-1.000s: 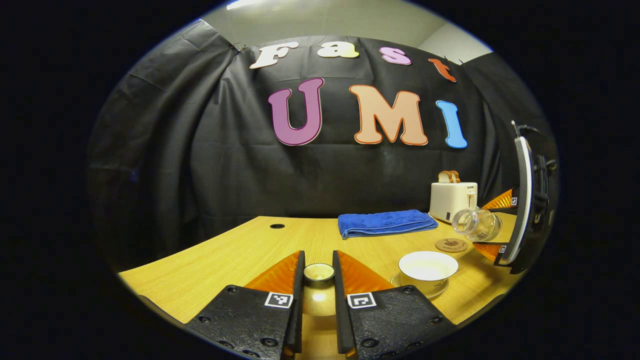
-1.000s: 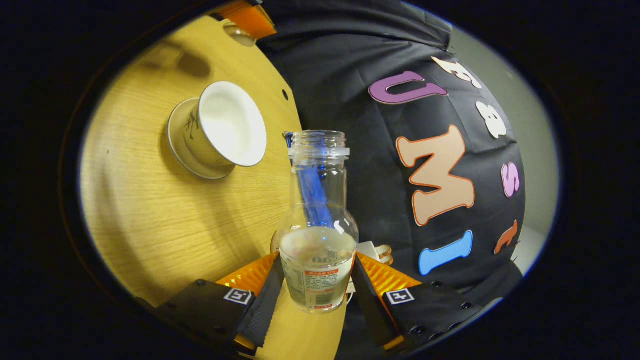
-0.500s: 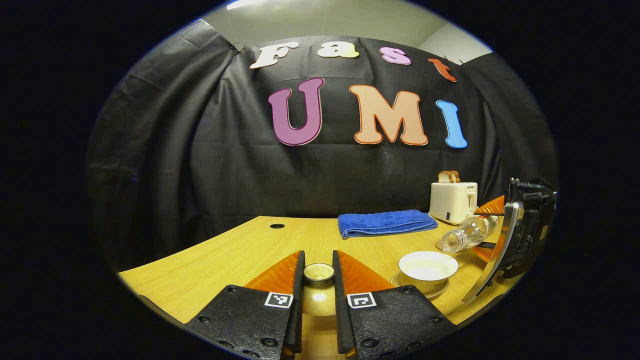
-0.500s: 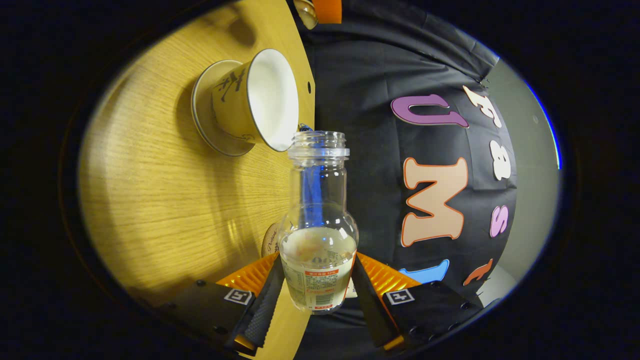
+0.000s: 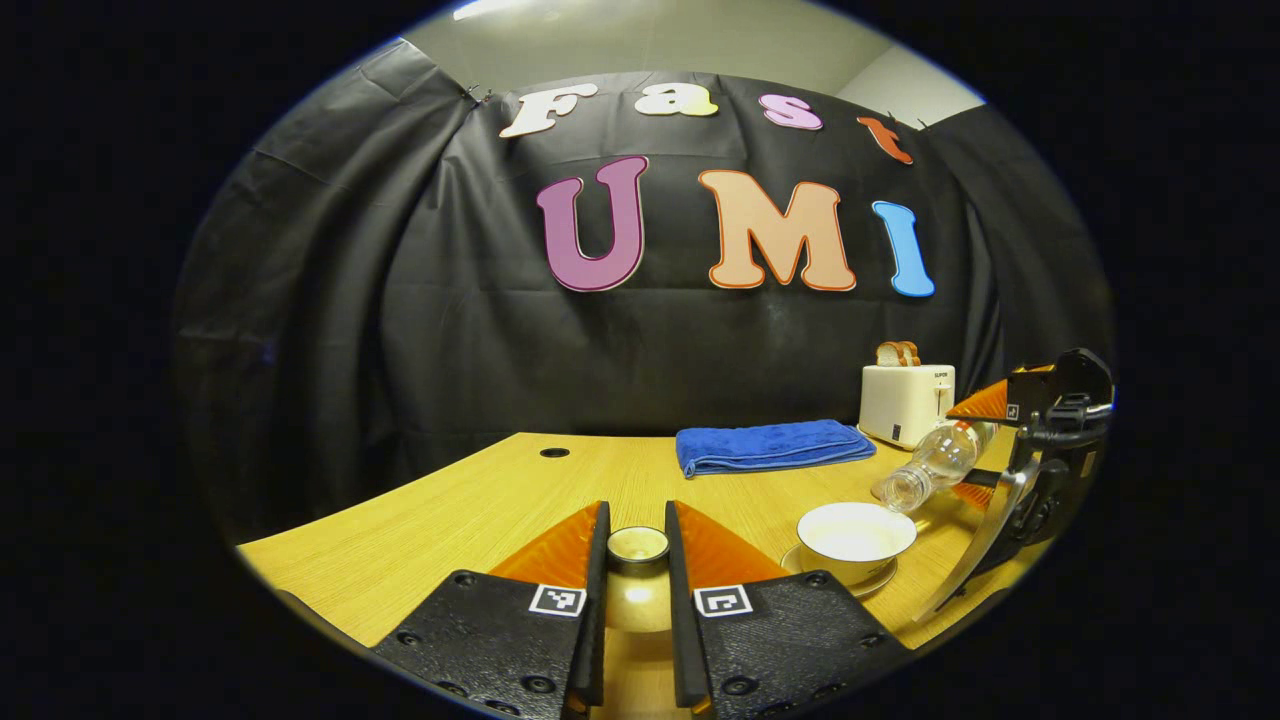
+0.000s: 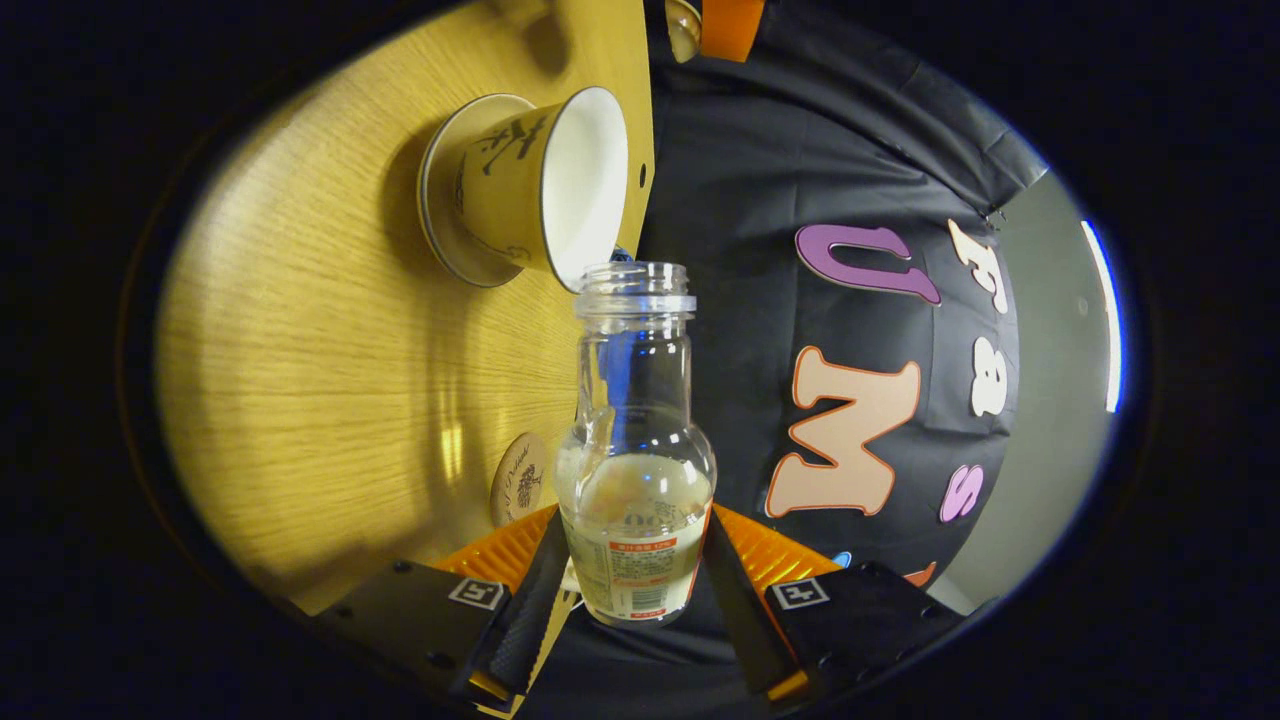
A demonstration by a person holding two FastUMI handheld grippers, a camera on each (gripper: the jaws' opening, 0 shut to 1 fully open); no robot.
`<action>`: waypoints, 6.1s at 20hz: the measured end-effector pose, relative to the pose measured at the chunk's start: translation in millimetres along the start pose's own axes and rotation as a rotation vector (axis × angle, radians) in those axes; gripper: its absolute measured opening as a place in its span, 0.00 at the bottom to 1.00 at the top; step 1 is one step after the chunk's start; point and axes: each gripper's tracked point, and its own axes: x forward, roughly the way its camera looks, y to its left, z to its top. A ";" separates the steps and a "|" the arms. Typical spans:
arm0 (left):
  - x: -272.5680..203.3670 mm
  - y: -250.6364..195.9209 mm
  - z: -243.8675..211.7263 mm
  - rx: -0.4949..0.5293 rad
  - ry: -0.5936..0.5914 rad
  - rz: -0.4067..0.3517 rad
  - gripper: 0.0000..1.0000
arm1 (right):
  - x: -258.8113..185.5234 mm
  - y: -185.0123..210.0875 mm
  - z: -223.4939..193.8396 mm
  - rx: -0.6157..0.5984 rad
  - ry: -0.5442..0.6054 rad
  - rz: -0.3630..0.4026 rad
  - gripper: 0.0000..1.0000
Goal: Open the teacup lid with one hand, grasp the water bottle and pour water into the teacup with the other hand; after pouring, place the water bottle on the coaster and then close the teacup lid.
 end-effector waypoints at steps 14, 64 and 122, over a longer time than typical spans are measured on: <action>-0.8 0.2 0.1 -0.001 0.002 0.000 0.25 | -0.7 -43.6 5.4 -0.154 -0.045 -0.109 0.80; 0.8 -0.4 -0.9 -0.001 0.001 0.004 0.24 | 12.8 3.7 -37.7 1.064 0.069 0.169 0.84; 33.6 -108.5 -0.8 -0.002 0.005 -0.190 0.25 | -21.1 15.0 -112.3 1.754 -0.004 0.045 0.95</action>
